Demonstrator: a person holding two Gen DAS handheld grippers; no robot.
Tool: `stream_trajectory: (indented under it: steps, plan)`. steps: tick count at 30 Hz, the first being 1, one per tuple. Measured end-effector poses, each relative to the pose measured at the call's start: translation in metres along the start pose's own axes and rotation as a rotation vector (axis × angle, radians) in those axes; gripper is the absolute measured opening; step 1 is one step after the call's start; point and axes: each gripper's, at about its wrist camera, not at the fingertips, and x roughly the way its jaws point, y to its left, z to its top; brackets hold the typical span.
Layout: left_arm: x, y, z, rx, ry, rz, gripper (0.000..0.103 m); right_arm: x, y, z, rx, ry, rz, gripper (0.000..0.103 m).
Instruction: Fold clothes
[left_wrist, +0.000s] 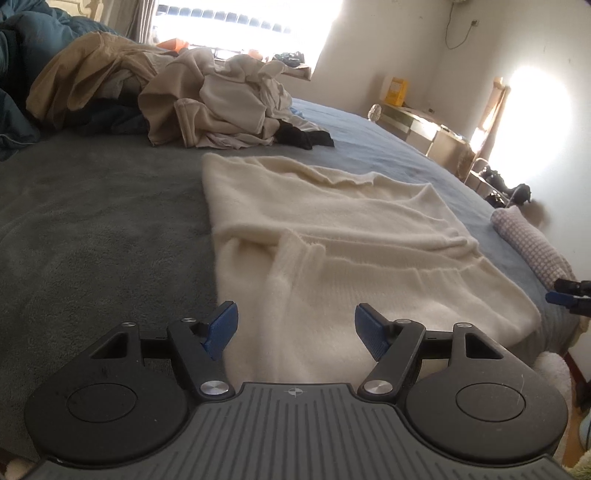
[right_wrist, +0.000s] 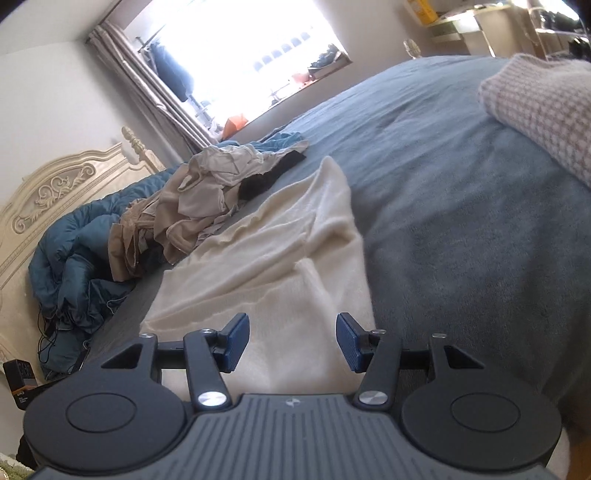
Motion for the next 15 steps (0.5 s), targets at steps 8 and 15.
stream_trajectory:
  steps: [8, 15]
  plan:
    - [0.036, -0.008, 0.018, 0.127, 0.077, -0.04, 0.061, 0.065, 0.009, 0.027, -0.182, 0.119, 0.017, 0.056]
    - [0.054, -0.01, 0.02, 0.172, 0.111, -0.041, 0.054, 0.093, -0.006, 0.029, -0.17, 0.228, 0.062, 0.041]
